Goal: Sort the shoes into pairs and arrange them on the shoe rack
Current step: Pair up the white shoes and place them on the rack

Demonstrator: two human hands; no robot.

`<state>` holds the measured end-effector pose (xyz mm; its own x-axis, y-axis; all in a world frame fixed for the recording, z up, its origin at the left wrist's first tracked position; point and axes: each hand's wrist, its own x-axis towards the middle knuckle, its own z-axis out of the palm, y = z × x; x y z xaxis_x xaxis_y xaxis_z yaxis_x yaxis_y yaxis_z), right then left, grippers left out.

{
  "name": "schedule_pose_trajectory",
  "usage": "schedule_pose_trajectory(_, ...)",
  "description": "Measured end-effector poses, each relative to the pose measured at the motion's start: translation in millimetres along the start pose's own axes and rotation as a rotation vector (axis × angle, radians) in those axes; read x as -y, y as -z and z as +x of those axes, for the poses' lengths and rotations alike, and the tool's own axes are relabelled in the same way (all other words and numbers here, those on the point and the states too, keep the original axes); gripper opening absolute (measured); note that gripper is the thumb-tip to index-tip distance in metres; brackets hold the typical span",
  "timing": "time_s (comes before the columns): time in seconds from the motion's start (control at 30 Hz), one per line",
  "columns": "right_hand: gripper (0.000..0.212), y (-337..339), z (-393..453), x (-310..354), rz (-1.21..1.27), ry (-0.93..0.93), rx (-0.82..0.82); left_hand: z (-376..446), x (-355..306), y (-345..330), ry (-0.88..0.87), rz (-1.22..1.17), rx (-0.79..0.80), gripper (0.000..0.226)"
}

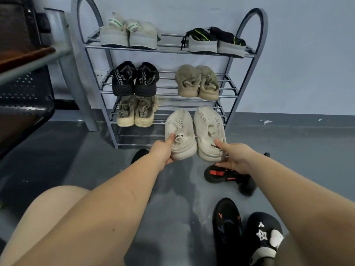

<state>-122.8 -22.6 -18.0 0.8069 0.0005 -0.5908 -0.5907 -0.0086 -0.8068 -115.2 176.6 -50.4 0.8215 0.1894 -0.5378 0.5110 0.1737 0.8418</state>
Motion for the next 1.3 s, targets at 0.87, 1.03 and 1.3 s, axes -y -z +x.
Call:
schedule_pose_trajectory(0.87, 0.039, 11, 215, 55, -0.335, 0.012, -0.200, 208, -41, -46, -0.242, 0.586, -0.118, 0.056)
schedule_pose_trajectory(1.03, 0.036, 8, 243, 44, -0.215, -0.050, -0.223, 237, -30, -60, -0.188, 0.589, -0.148, 0.057)
schedule_pose_trajectory(1.3, 0.049, 12, 278, 39, -0.266, 0.151, -0.275, 259, -23, -85, -0.177, 0.415, -0.203, 0.053)
